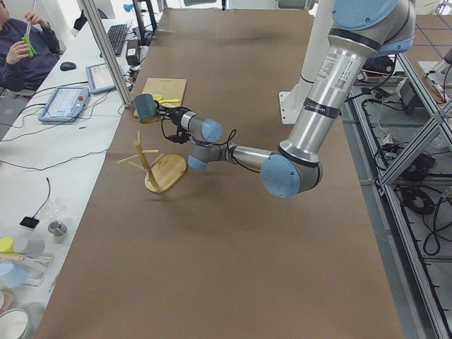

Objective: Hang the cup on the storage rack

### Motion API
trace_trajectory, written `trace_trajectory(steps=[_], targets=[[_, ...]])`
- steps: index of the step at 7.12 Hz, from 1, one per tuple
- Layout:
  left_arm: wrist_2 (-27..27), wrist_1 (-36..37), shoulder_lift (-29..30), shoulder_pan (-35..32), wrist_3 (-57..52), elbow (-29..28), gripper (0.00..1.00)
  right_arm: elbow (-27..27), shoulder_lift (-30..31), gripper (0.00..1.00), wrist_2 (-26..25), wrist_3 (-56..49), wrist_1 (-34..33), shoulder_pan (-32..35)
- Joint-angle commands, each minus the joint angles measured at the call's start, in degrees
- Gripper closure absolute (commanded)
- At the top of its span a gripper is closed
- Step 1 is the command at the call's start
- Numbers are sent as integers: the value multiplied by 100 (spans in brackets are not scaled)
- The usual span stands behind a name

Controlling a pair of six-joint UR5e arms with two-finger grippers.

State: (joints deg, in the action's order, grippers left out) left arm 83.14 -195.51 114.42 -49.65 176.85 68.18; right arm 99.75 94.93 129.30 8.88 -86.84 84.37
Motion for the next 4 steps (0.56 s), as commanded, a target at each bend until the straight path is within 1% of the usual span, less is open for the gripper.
trace_trajectory(steps=[1, 3, 4], targets=[[105, -180, -7, -237, 78, -208, 100, 9, -19, 0, -2, 0, 0, -9], [368, -189, -33, -483, 78, -261, 100, 9, -27, 0, -2, 0, 0, 0], [369, -224, -95, -484, 69, -340, 100, 9, -27, 0, -2, 0, 0, 0]])
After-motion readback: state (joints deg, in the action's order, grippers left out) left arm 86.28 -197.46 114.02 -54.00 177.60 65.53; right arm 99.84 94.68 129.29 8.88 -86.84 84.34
